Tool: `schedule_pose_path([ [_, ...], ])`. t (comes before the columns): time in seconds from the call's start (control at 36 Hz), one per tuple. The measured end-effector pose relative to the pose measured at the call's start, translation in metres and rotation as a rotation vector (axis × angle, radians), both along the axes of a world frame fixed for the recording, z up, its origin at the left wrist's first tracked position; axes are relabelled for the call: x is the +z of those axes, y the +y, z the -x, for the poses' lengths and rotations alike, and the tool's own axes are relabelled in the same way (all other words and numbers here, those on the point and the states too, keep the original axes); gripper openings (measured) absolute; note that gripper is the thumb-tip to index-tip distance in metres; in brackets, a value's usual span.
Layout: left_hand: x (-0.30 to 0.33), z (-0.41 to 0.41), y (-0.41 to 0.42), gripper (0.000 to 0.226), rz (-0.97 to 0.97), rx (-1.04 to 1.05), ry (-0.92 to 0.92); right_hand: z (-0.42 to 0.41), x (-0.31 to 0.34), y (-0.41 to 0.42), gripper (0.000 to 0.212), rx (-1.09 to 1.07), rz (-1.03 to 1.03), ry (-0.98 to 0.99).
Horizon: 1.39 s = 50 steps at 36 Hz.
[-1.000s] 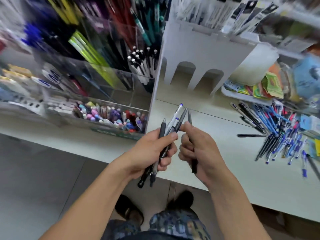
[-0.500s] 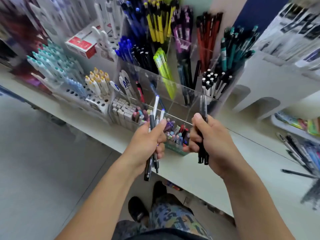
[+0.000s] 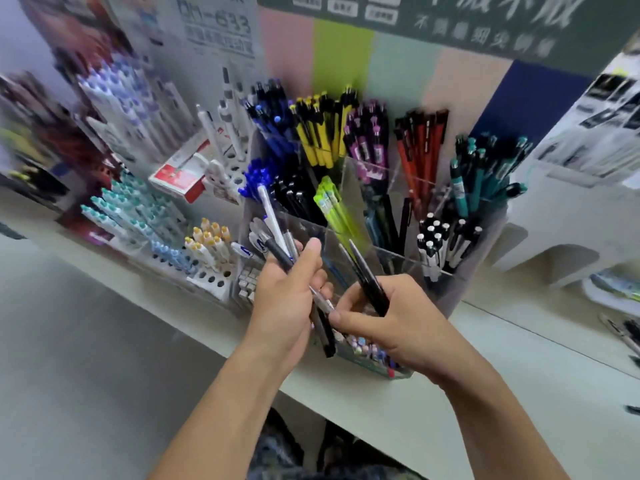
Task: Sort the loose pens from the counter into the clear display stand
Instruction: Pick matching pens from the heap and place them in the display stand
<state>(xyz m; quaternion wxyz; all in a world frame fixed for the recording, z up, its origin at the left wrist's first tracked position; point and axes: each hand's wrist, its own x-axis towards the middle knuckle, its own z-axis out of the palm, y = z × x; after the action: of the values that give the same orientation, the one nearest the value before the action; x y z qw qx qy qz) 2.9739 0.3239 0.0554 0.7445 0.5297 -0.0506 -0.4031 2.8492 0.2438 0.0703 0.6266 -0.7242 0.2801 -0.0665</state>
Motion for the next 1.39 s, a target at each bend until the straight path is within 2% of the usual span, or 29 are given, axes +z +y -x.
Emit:
schedule_pose_path([
  [0.11,0.003,-0.008,-0.01,0.019,0.017,-0.057,-0.087,-0.007,0.003,-0.006,0.019,-0.006,0.046,0.043],
  [0.17,0.004,-0.017,-0.014,0.03,0.025,-0.102,-0.136,-0.008,0.008,-0.01,0.014,-0.037,-0.047,-0.018],
  [0.22,0.008,-0.026,-0.018,0.039,-0.002,-0.126,-0.268,-0.009,0.015,-0.011,0.009,-0.118,-0.126,-0.091],
  [0.28,0.016,-0.033,-0.02,0.037,0.022,-0.162,-0.295,-0.011,0.02,-0.009,0.006,-0.24,-0.16,-0.117],
  [0.36,0.028,-0.046,-0.019,0.03,0.108,-0.28,-0.148,-0.017,0.021,-0.005,0.01,-0.536,-0.275,-0.207],
  [0.42,0.031,-0.057,-0.017,0.025,0.121,-0.353,-0.126,-0.022,0.025,0.001,0.011,-0.726,-0.341,-0.289],
  [0.56,0.023,-0.08,-0.009,0.021,0.085,-0.525,-0.27,-0.033,0.026,0.026,0.019,-1.001,-0.334,-0.424],
  [0.67,0.014,-0.091,0.002,0.013,0.084,-0.601,-0.283,-0.041,0.021,0.043,0.026,-1.153,-0.393,-0.576],
  [0.81,0.004,-0.102,0.017,0.013,-0.006,-0.679,-0.335,-0.056,0.018,0.062,0.025,-1.146,-0.393,-0.584],
  [0.94,-0.002,-0.126,0.035,0.011,-0.072,-0.6,-0.375,-0.074,0.018,0.075,0.014,-1.097,-0.224,-0.393],
  [1.03,-0.006,-0.144,0.039,0.011,-0.113,-0.509,-0.282,-0.078,0.017,0.075,0.018,-1.112,-0.089,-0.268],
  [1.11,0.001,-0.16,0.039,0.019,-0.088,-0.459,-0.13,-0.079,0.021,0.067,0.025,-1.182,-0.1,-0.355],
  [1.19,0.01,-0.17,0.039,0.015,-0.026,-0.482,-0.043,-0.077,0.029,0.055,0.017,-1.213,-0.073,-0.431],
  [1.39,0.019,-0.156,0.034,0.014,0.017,-0.538,0.011,-0.083,0.029,0.048,0.027,-1.08,0.001,-0.406],
])
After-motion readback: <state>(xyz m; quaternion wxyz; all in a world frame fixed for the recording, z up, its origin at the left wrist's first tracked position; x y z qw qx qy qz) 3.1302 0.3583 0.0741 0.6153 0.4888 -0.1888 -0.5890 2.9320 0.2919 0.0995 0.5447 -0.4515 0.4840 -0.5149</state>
